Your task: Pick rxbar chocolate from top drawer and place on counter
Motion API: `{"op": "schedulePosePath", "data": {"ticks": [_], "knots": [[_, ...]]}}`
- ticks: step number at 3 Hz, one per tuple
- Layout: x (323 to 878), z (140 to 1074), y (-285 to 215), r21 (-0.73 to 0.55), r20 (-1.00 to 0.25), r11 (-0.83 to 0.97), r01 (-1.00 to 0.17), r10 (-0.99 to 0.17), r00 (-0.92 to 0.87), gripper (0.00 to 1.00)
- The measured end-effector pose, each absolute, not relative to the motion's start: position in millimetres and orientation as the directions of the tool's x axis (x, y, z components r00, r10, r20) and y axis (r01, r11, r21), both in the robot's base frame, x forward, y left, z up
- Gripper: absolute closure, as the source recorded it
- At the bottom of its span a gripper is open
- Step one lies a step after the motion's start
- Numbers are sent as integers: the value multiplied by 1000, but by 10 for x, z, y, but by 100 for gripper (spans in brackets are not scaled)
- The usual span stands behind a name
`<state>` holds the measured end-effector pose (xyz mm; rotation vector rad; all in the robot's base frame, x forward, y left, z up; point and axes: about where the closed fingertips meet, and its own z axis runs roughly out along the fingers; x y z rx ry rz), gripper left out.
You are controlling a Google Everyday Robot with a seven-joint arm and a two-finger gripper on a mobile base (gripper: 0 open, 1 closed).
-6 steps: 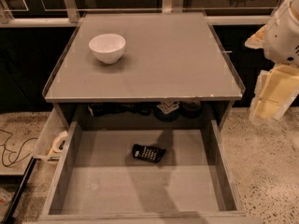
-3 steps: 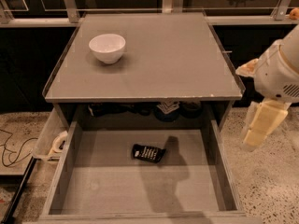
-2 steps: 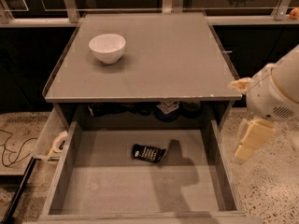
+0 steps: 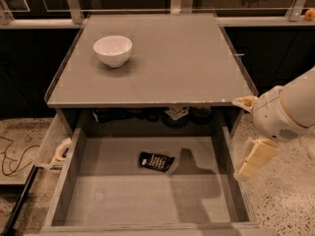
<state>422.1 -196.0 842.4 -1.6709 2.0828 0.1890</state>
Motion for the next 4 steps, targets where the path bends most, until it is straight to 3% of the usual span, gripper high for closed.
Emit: {"op": "schedulePosePath", "data": {"ticks": [1,4], "knots": [[4221,8423,-1960,-176,-432,253,-951,-888,-156,0],[4811,7510,-1534,-145,-734,315,-938,-670,-112,0]]}}
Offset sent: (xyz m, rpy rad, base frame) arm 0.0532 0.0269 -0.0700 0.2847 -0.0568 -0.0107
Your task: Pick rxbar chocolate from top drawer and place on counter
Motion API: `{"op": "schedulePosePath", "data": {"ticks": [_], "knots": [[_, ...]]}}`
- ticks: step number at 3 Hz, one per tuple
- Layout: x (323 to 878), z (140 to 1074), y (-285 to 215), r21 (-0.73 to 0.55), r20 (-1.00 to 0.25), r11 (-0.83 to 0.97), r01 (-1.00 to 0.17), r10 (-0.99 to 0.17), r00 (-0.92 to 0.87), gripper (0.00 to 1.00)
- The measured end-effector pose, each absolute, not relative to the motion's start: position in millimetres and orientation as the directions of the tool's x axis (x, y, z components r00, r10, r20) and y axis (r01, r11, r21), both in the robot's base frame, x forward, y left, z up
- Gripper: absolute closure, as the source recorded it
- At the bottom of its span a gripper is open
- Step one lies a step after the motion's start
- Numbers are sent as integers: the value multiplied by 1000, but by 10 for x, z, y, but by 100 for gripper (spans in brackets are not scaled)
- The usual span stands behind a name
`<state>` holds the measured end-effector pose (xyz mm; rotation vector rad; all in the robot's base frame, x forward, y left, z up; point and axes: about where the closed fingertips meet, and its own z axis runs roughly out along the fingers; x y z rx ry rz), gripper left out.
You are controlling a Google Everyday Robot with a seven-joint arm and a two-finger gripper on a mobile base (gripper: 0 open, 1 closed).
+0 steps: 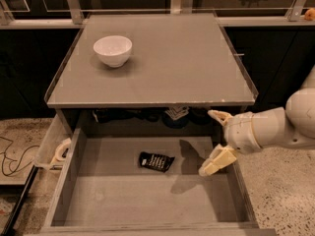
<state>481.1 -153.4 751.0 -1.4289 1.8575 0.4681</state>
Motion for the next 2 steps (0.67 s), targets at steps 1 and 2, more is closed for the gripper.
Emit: {"op": "schedulePosePath", "data": {"ticks": [1,2], "knots": [[4881,7232,-1352,-131,-790,310,-942,-607,-90,0],[4899,7123,-1246,-126,-792,304,-944,-605,-89,0]]}}
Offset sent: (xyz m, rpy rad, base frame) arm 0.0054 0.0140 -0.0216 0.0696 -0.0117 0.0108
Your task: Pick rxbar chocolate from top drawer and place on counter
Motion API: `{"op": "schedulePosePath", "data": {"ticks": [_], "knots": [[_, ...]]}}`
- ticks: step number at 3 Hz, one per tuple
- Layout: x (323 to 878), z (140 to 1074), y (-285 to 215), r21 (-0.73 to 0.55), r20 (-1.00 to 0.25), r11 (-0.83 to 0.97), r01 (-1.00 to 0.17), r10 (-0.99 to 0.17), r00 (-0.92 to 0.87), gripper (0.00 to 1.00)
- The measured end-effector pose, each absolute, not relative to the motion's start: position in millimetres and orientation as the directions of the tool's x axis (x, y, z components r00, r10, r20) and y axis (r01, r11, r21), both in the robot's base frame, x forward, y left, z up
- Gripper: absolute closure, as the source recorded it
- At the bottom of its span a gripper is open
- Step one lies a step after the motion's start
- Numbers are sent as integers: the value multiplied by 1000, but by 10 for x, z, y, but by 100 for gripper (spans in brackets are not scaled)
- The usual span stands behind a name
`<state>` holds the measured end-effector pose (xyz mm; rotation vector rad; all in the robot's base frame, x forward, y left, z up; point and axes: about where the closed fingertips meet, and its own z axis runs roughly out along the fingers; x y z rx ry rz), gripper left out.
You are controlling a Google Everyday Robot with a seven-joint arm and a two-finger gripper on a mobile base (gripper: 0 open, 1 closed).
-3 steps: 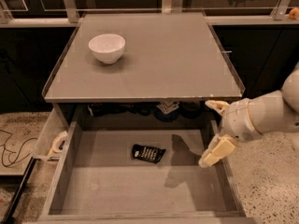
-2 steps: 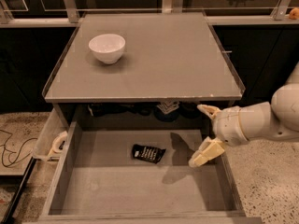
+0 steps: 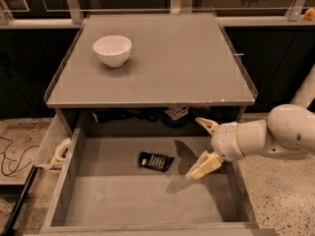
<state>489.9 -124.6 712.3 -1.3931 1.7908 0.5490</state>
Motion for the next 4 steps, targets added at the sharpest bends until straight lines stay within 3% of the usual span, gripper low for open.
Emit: {"op": "schedulePosePath", "data": {"ticks": [4], "knots": [[4948,6367,-486,29,-782,191,-981,-607,-141,0]]}}
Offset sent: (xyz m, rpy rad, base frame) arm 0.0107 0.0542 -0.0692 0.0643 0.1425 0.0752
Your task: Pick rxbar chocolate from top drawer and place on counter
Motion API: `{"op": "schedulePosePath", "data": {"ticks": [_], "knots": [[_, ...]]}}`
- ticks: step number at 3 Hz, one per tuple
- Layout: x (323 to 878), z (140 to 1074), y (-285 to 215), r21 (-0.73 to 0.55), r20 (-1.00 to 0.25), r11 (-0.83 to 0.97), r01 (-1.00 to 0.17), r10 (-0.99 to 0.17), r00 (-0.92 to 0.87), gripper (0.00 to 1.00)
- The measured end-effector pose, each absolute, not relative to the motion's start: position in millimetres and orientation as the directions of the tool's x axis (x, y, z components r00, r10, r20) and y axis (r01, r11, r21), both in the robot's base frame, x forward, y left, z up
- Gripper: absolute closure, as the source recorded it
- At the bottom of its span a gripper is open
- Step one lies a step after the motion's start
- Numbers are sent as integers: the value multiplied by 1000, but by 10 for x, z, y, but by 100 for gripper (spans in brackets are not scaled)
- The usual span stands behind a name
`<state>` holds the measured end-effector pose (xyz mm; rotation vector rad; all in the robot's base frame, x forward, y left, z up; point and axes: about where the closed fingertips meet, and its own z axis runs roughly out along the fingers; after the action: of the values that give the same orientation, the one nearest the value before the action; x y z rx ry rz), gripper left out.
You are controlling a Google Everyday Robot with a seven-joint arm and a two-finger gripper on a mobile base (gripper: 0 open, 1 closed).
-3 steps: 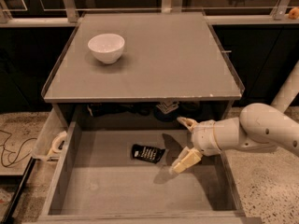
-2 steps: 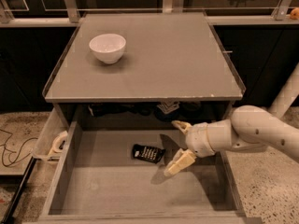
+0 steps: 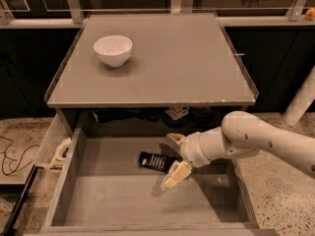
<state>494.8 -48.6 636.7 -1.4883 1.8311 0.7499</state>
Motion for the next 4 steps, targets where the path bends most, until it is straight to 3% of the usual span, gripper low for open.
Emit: {"op": "schedulePosePath", "data": {"ticks": [2,4], "knots": [[4962,6100,-322,-4,-733,159,-987,-672,-105,0],[5046,6002,-543,-54,-707,214,-975,-698,-114,0]]}}
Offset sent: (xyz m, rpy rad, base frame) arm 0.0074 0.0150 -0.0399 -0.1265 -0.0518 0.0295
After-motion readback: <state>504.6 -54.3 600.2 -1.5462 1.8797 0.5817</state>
